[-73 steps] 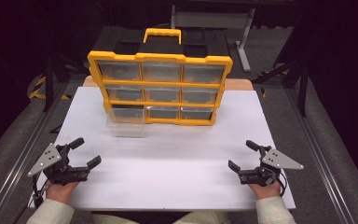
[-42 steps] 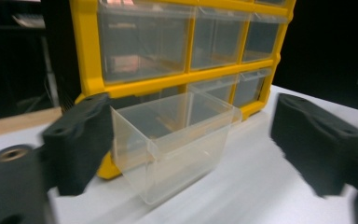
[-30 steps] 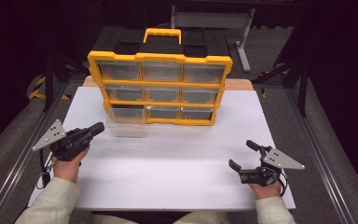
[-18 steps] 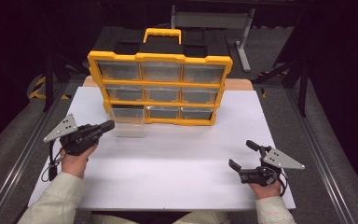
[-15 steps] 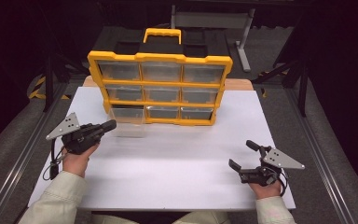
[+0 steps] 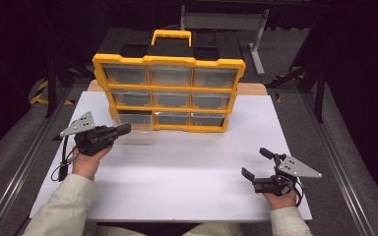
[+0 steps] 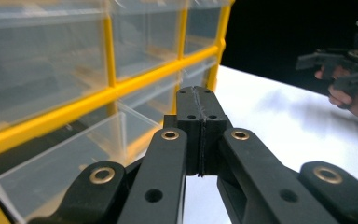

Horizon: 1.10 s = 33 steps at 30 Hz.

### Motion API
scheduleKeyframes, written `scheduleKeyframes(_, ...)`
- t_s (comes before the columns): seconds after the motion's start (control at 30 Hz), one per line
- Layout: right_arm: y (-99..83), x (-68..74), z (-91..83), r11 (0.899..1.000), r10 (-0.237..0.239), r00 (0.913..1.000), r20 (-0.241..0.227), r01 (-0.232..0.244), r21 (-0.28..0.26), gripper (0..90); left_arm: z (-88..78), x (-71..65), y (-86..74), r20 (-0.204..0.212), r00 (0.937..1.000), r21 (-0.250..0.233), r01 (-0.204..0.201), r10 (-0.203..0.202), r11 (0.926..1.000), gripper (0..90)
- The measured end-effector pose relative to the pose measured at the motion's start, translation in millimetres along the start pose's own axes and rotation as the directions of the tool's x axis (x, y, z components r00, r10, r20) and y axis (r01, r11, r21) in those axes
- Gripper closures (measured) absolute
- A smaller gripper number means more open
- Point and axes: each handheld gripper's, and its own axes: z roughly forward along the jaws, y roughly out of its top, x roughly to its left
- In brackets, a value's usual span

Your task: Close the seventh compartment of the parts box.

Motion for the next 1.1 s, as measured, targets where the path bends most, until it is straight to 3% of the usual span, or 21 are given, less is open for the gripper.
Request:
scheduleKeyframes(0.2,-0.4,-0.2,0.5,1.0,0.004,1.0,-0.007,-0.004,0.002,3.2,1.7,4.1,-2.8,-0.004,0.9996,0.092,0.029,-0.029,0.9954,89.6)
scheduleKeyframes(0.33,-0.4,-0.3,0.7,1.0,0.003,1.0,-0.009,-0.003,0.003,3.2,6.3,5.4,-8.1,-0.01,0.9987,0.168,0.051,-0.05,0.9844,89.6)
scheduleKeyframes(0.4,-0.3,-0.3,0.5,1.0,0.004,0.9999,-0.01,-0.004,0.003,3.3,7.5,5.4,-9.9,-0.006,0.9983,0.179,0.058,-0.058,0.9822,89.6)
scheduleKeyframes(0.5,-0.4,-0.4,0.3,1.0,0.006,0.9999,-0.01,-0.006,0.002,3.3,10.8,6.8,-15.9,0.005,0.9964,0.22,0.082,-0.085,0.9721,89.6)
scheduleKeyframes(0.53,-0.4,-0.4,0.3,1.0,0.005,0.9999,-0.01,-0.005,0.003,3.4,12.8,7.3,-19.0,0.012,0.995,0.244,0.093,-0.099,0.9654,89.6)
scheduleKeyframes(0.6,-0.4,-0.4,0.4,1.0,0.004,0.9999,-0.01,-0.004,0.003,3.4,14.1,7.6,-20.3,0.016,0.9947,0.25,0.094,-0.101,0.9636,89.6)
scheduleKeyframes(0.8,-0.3,-0.2,0.4,1.0,0.003,0.9999,-0.011,-0.003,0.003,3.5,19.7,8.0,-25.7,0.009,0.9934,0.318,0.105,-0.114,0.9421,89.6)
scheduleKeyframes(1.1,-0.4,-0.3,0.4,1.0,0.003,0.9999,-0.01,-0.003,0.004,3.6,26.2,12.6,-32.4,-0.009,0.9921,0.367,0.12,-0.125,0.9224,89.6)
